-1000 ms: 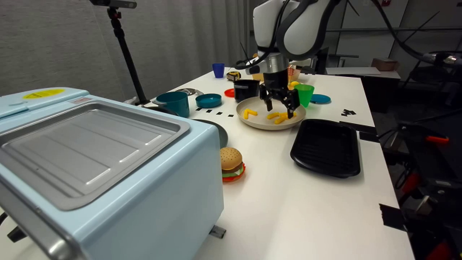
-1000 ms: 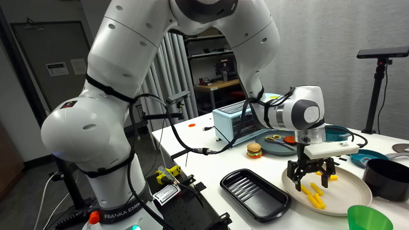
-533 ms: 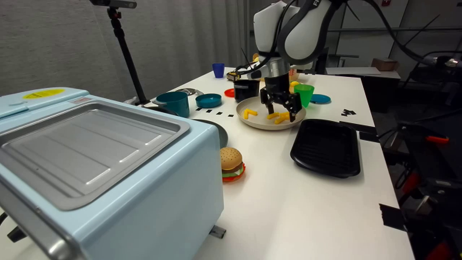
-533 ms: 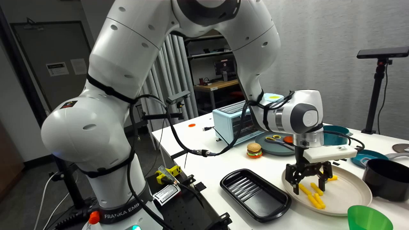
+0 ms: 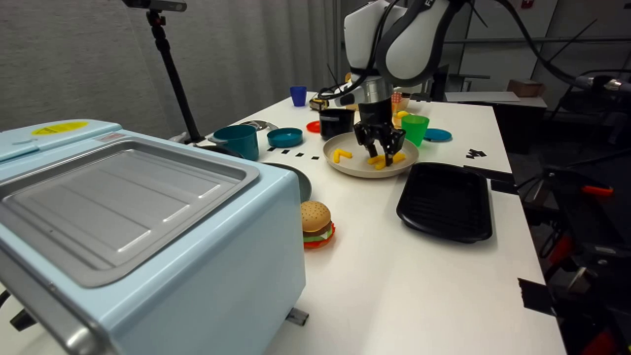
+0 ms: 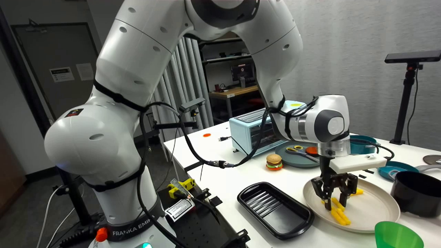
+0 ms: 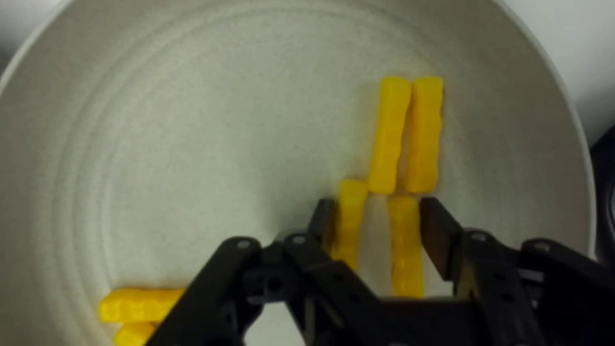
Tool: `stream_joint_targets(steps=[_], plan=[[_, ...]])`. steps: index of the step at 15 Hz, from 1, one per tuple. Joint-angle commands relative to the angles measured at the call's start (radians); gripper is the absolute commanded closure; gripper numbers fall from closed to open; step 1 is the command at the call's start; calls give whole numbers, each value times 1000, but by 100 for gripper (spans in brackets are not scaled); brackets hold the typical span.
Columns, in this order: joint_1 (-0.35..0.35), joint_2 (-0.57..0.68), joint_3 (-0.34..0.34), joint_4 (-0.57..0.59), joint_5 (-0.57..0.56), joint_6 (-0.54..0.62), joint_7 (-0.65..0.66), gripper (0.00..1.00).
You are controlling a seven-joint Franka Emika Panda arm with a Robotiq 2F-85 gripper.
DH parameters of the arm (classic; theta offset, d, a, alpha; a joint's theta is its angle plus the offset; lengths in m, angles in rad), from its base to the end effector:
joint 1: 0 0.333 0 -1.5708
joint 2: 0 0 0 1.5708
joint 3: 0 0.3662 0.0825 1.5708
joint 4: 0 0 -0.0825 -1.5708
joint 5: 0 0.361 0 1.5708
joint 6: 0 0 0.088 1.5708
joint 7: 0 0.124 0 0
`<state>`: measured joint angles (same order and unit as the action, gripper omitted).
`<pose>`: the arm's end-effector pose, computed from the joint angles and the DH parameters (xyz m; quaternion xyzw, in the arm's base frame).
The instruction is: Put the chips in the green cup
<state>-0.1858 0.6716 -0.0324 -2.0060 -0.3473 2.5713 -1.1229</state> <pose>0.5882 -0.1274 0.1497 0.8164 0.5670 -0.1012 0.0417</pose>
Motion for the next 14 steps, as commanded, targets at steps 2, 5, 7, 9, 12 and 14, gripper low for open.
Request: stream_joint_targets(steps=[2, 5, 7, 9, 12, 14], plan=[[-10, 14, 6, 14, 0, 10, -27, 88], [-6, 4, -2, 17, -1, -3, -16, 93], [-9, -12, -4, 17, 5, -11, -14, 93], [-16, -35, -6, 17, 13, -29, -13, 93], [-27, -80, -16, 11, 21, -49, -10, 93], [-31, -116, -26, 4, 18, -65, -10, 93]])
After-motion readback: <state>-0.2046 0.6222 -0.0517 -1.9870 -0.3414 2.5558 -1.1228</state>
